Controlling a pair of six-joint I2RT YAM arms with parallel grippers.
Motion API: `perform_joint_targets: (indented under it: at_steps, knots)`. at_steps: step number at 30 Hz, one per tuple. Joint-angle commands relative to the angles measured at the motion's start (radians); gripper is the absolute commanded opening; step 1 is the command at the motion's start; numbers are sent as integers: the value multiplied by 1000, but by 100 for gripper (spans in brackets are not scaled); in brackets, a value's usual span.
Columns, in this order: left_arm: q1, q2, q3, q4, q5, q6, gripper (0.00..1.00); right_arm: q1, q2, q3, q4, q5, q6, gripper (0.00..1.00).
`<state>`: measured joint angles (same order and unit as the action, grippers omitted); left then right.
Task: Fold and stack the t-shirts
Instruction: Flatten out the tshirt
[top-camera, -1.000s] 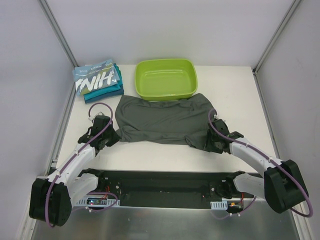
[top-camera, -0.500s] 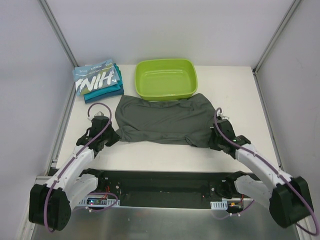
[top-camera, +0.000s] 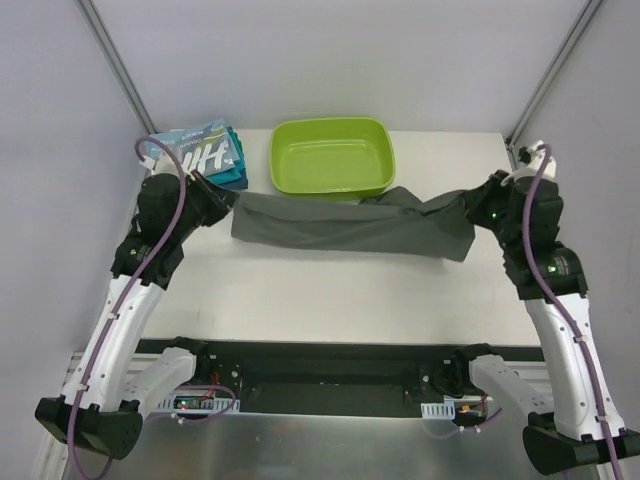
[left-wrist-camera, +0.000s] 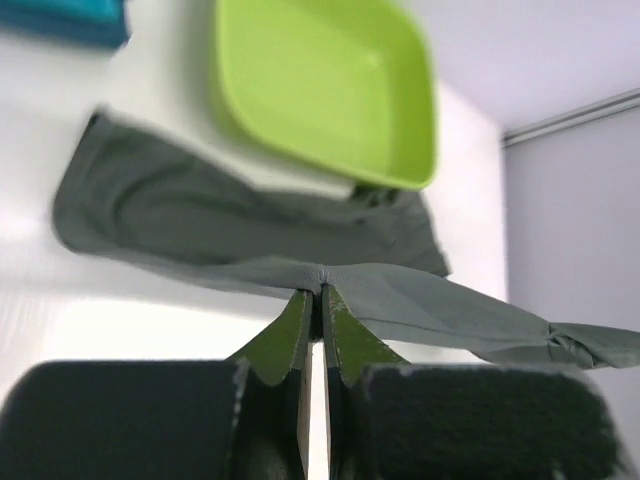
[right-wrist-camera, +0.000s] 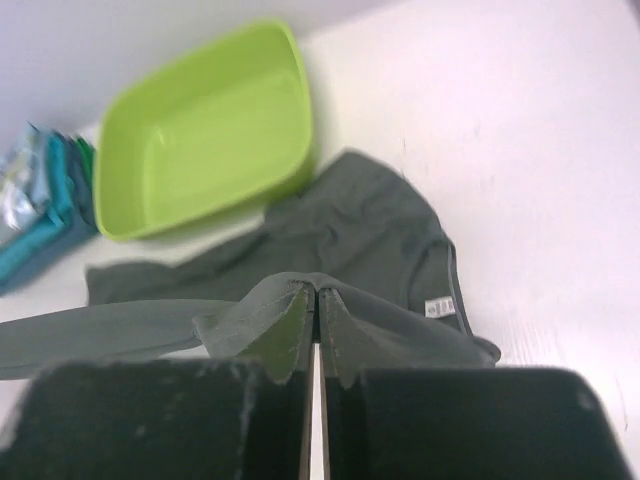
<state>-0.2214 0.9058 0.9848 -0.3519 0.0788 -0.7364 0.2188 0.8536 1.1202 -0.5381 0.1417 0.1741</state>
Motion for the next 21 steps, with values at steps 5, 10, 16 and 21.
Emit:
perform_joint_targets:
  at_steps: [5,10,16,21]
  knots:
    - [2,-123,319,-22,67,88,0,-21,7,522,-160,-34,-140,0]
    - [2,-179,486,-50,153,133,0,-21,-27,760,-230,-126,-166,0]
    - [2,-206,675,-85,236,157,0,-22,-27,995,-258,-168,-199,0]
    - [2,-191,749,-99,191,187,0,-22,12,1092,-281,-58,-219,0]
